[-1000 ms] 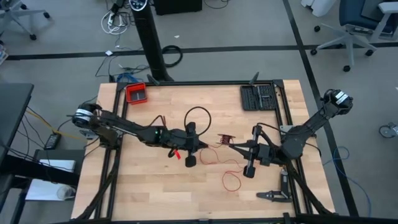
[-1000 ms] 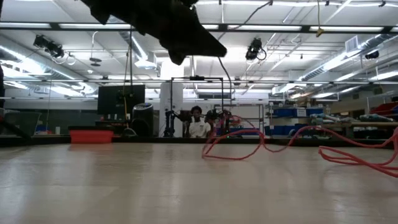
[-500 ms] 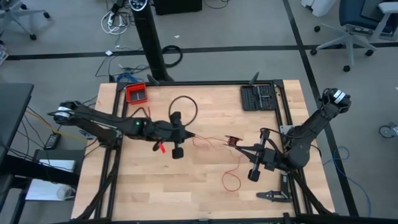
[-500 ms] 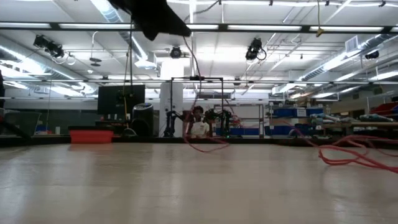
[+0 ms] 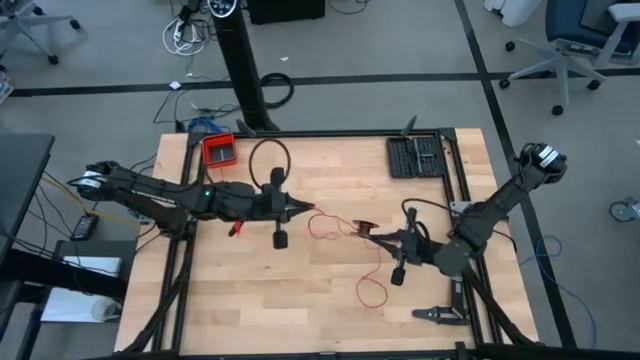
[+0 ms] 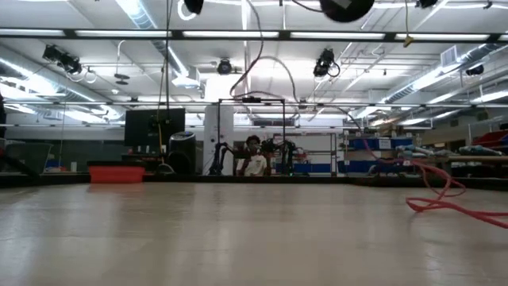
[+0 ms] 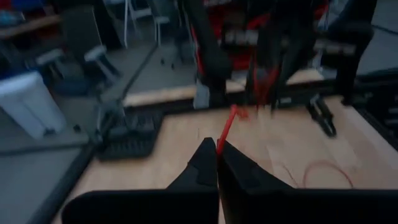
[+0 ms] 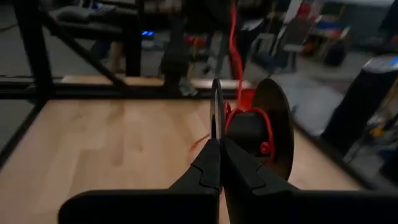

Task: Coil cords
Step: Coil the red wire onto the spool

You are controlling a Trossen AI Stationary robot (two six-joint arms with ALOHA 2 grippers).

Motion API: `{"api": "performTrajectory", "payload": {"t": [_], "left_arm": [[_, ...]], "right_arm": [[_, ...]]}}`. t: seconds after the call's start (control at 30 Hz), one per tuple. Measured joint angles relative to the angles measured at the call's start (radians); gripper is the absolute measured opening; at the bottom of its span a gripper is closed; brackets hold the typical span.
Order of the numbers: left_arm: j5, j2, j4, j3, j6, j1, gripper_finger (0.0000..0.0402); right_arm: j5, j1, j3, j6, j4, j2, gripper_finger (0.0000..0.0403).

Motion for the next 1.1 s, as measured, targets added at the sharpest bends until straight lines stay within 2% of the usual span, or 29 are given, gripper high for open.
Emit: {"api": "performTrajectory", "payload": {"t": [0.13, 0.4, 0.47, 0.73, 0.97, 1.1], "left_arm": [[0.003, 0.001, 0.099, 0.0, 0.084, -0.001, 0.0], [0.13, 0.002, 0.176, 0.0, 0.23, -0.001, 0.0], [0.134, 0.002, 0.188, 0.0, 0.251, -0.004, 0.0], [0.134, 0.045, 0.273, 0.0, 0.265, -0.006, 0.0], [0.133, 0.141, 0.366, 0.0, 0.283, -0.006, 0.0], [0.065, 0.179, 0.421, 0.0, 0.244, -0.006, 0.0]], "right_arm": [[-0.171, -0.073, 0.0, 0.104, -0.055, 0.0, 0.0001], [-0.512, -0.221, 0.0, 0.211, -0.075, 0.0, 0.0001], [-0.591, -0.252, 0.0, 0.221, -0.072, 0.0, 0.0001], [-0.955, -0.341, 0.0, 0.203, 0.07, 0.029, 0.0001], [-1.081, -0.362, 0.0, 0.115, 0.244, 0.082, 0.0001], [-1.136, -0.375, 0.0, 0.109, 0.308, 0.113, 0.0001]]}}
